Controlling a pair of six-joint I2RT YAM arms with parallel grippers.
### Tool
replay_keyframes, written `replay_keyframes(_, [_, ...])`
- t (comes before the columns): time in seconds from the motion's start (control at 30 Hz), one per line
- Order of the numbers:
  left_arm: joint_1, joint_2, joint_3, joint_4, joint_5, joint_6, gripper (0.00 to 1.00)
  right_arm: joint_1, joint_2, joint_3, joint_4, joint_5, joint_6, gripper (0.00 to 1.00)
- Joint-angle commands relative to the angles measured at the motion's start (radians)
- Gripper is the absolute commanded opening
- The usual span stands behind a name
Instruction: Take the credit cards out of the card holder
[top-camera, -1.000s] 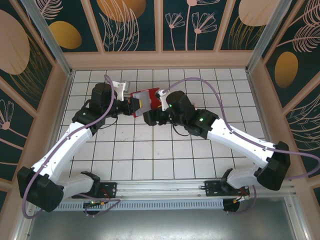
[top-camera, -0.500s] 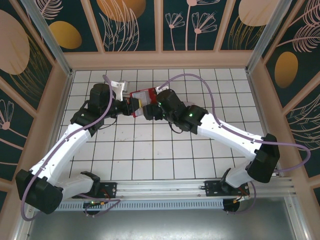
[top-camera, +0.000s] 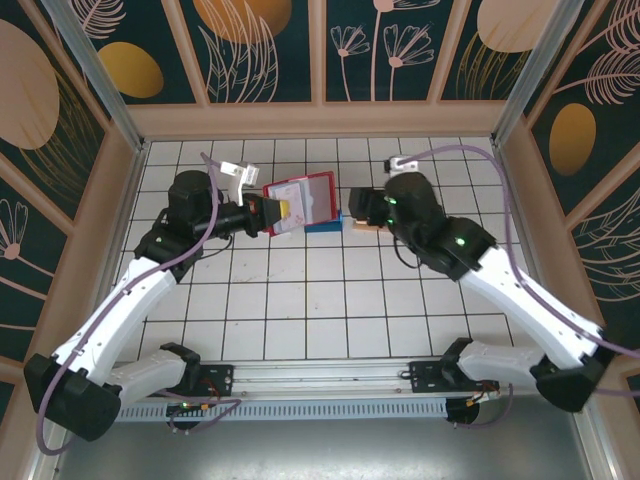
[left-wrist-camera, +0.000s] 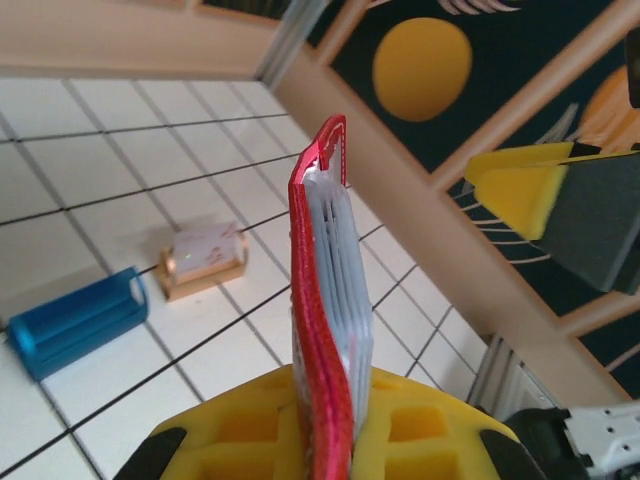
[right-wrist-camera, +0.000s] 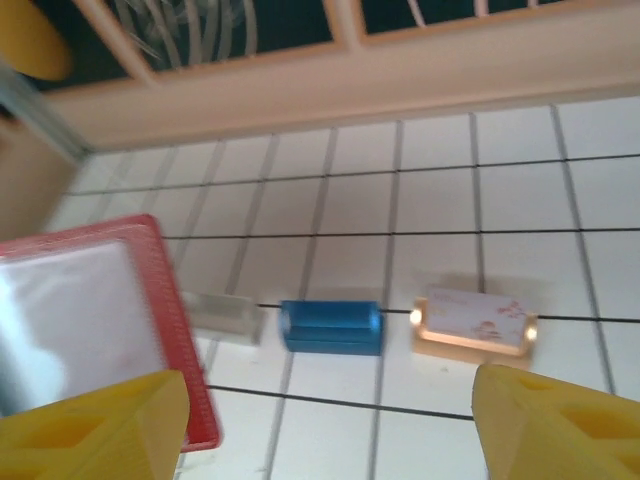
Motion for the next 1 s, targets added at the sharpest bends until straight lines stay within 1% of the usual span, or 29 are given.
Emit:
replay_keyframes(0.0, [-0.003, -0.028, -0.003, 0.128, 0.152, 0.051, 0.0, -0.012, -0.133, -0.082, 0.22, -0.31, -0.053, 0.7])
replay_keyframes(0.07, [-0.003, -0.043, -0.01, 0.178, 0.228, 0.056, 0.0, -0.014, -0.188, -0.143, 0.369, -0.531, -0.063, 0.69])
replay_keyframes(0.13, [-0.003, -0.06, -0.013, 0.206, 0.274, 0.069, 0.0, -0.014, -0.198, -0.166, 0.447, -0.697, -0.056, 0.67])
replay_keyframes(0.17, [-0.003, -0.068, -0.012, 0.214, 0.294, 0.077, 0.0, -0.014, -0.189, -0.171, 0.473, -0.772, -0.053, 0.65])
replay_keyframes(0.27, [-0.003, -0.079, -0.004, 0.222, 0.363, 0.098, 0.0, -0.012, -0.151, -0.165, 0.504, -0.916, -0.041, 0.59])
replay_keyframes(0.33, [-0.003, -0.082, 0.002, 0.226, 0.396, 0.101, 0.0, -0.01, -0.126, -0.15, 0.489, -0.943, -0.041, 0.58])
replay_keyframes(0.37, [-0.003, -0.083, 0.005, 0.225, 0.404, 0.101, 0.0, -0.008, -0.112, -0.143, 0.479, -0.955, -0.046, 0.56])
replay_keyframes(0.47, [-0.003, -0.088, 0.01, 0.198, 0.405, 0.119, 0.0, 0.014, -0.088, -0.131, 0.469, -0.963, -0.074, 0.48])
replay_keyframes(0.6, [-0.003, -0.092, 0.011, 0.172, 0.397, 0.124, 0.0, 0.027, -0.061, -0.113, 0.445, -0.944, -0.079, 0.44])
replay_keyframes(0.67, [-0.003, -0.093, 0.013, 0.162, 0.376, 0.12, 0.0, 0.028, -0.045, -0.104, 0.437, -0.95, -0.07, 0.44])
replay_keyframes(0.73, [-0.003, -0.095, 0.014, 0.17, 0.382, 0.11, 0.0, 0.031, -0.031, -0.093, 0.415, -0.93, -0.061, 0.44])
replay_keyframes(0.97, [-0.003, -0.104, 0.017, 0.18, 0.416, 0.091, 0.0, 0.031, -0.001, -0.051, 0.344, -0.821, -0.046, 0.46])
